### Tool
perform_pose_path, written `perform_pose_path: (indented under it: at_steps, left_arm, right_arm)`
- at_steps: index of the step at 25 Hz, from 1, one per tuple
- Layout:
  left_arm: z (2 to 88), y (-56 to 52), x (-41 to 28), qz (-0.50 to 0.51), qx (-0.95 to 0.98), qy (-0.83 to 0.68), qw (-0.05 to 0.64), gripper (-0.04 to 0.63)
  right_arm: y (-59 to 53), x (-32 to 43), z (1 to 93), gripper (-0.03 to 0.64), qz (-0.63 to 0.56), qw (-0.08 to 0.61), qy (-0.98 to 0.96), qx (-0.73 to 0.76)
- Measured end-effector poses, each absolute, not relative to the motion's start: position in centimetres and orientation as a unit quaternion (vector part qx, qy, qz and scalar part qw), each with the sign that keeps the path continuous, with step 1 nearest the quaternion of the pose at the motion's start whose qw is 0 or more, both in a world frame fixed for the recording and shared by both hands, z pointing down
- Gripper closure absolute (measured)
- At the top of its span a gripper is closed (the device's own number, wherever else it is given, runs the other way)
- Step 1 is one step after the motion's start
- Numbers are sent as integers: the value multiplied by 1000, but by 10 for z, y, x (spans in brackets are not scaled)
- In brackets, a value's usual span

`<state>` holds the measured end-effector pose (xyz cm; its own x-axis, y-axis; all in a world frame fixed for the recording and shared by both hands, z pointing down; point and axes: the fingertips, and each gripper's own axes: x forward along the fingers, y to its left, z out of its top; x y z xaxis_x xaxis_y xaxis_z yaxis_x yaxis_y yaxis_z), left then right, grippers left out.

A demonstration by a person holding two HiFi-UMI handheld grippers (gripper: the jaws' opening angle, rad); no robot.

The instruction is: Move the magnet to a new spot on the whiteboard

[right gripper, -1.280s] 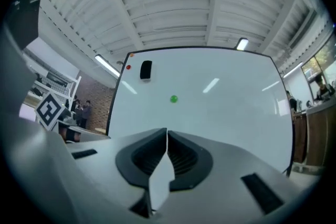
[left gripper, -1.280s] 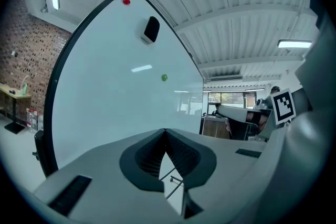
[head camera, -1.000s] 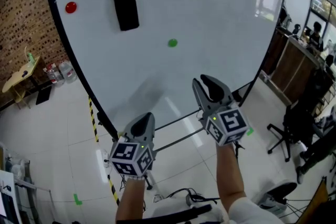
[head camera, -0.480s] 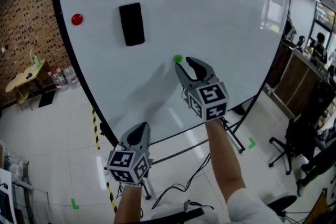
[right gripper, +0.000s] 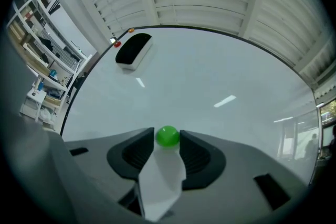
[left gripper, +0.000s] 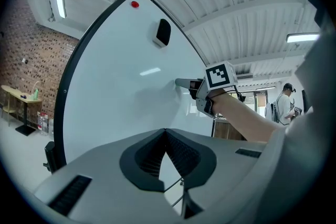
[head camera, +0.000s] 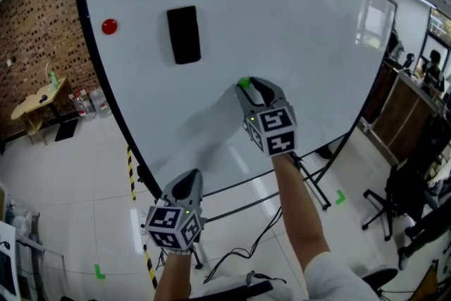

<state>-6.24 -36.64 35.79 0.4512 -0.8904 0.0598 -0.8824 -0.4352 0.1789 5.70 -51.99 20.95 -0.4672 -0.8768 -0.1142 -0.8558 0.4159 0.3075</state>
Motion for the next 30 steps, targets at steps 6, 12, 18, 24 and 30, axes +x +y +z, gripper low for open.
perform_pose_path:
  at_steps: [6, 12, 18, 24, 30]
  left_arm:
    - [362, -365, -63, -21, 847, -522, 97, 604]
    - [366, -357, -59, -21, 852, -513, 104, 604]
    - [376, -350, -50, -16, 860, -497, 119, 604]
    - [381, -349, -33, -13, 875, -468, 123, 604]
    - [389, -345, -1, -8, 890, -435, 137, 604]
  right_arm:
    - [-524, 55, 211, 479, -170, 46, -834, 523]
    - [-526, 57, 211, 482, -173, 69, -828, 529]
    - [-488, 73, 189, 482, -171, 50, -839, 514]
    - [-414, 111, 195, 482, -150, 24, -845, 512]
    - [-351, 157, 239, 480, -109, 25, -837, 536]
